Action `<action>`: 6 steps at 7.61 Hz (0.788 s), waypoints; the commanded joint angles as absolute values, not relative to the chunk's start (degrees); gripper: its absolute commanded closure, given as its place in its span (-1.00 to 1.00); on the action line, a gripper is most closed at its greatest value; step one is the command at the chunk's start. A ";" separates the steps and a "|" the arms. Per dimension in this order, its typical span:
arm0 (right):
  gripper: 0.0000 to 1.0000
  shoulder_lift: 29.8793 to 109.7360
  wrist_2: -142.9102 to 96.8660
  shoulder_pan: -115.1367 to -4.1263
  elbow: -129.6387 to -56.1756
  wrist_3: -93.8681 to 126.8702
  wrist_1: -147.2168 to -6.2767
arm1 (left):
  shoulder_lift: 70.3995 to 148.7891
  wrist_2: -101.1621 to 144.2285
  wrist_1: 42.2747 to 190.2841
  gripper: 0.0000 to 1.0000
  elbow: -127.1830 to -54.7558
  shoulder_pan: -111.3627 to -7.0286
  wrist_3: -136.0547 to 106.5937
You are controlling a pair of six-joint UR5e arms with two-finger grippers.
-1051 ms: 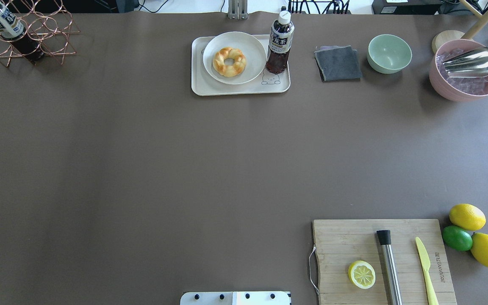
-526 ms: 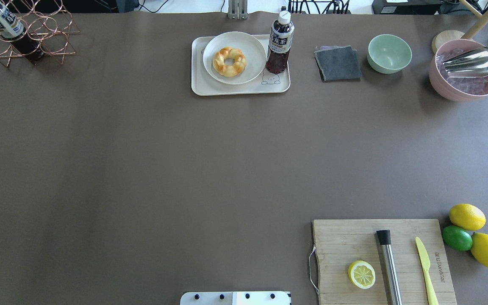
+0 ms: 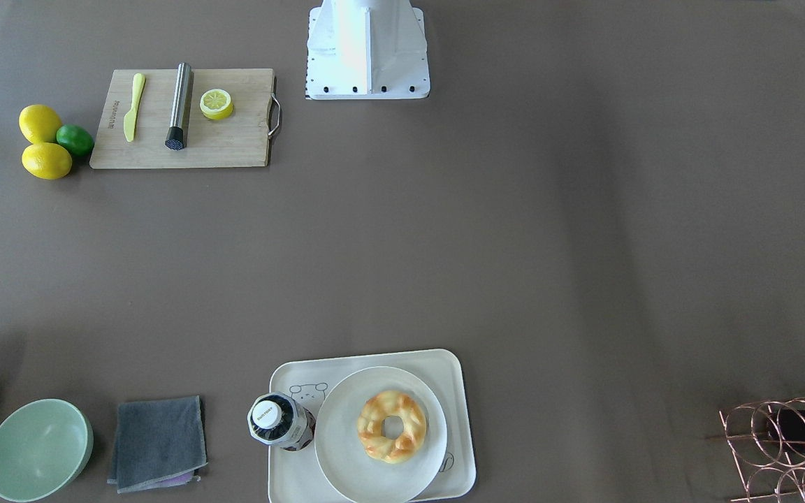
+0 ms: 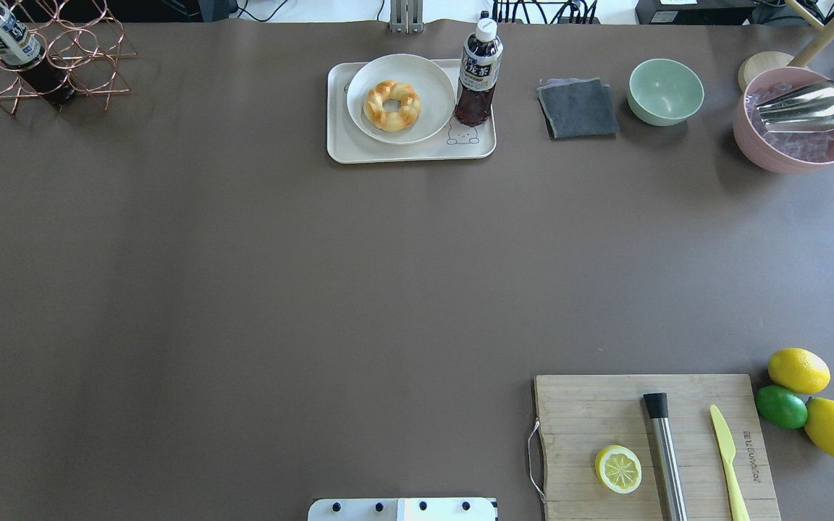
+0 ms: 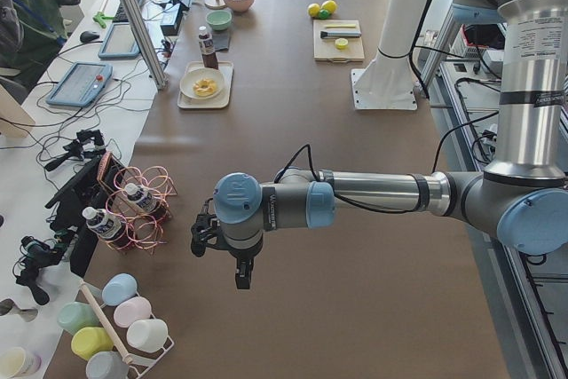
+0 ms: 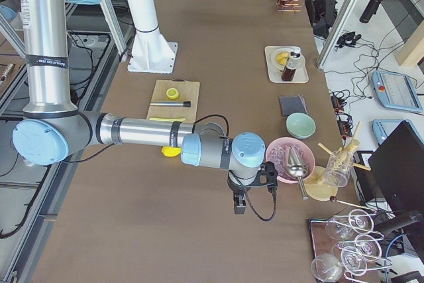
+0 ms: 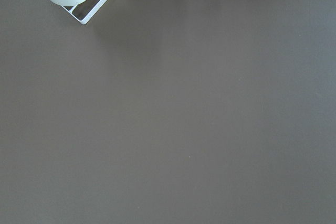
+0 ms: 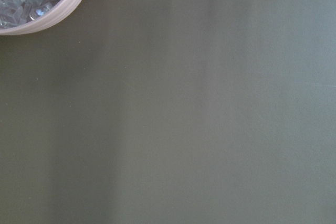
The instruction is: Place donut on tray
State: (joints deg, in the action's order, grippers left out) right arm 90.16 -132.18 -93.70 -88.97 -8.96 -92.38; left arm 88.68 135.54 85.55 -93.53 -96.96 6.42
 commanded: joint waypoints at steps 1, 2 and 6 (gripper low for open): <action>-1.00 90.26 -132.19 -93.69 -89.03 -8.96 -92.37 | 88.68 135.53 85.60 -0.96 -93.52 -97.03 6.50; -1.00 90.35 -132.10 -93.69 -89.21 -8.96 -92.37 | 87.99 135.61 85.61 -0.96 -93.86 -96.94 6.50; -1.00 90.35 -132.01 -93.69 -89.30 -8.96 -92.29 | 87.89 135.53 86.13 -0.96 -93.95 -96.94 6.85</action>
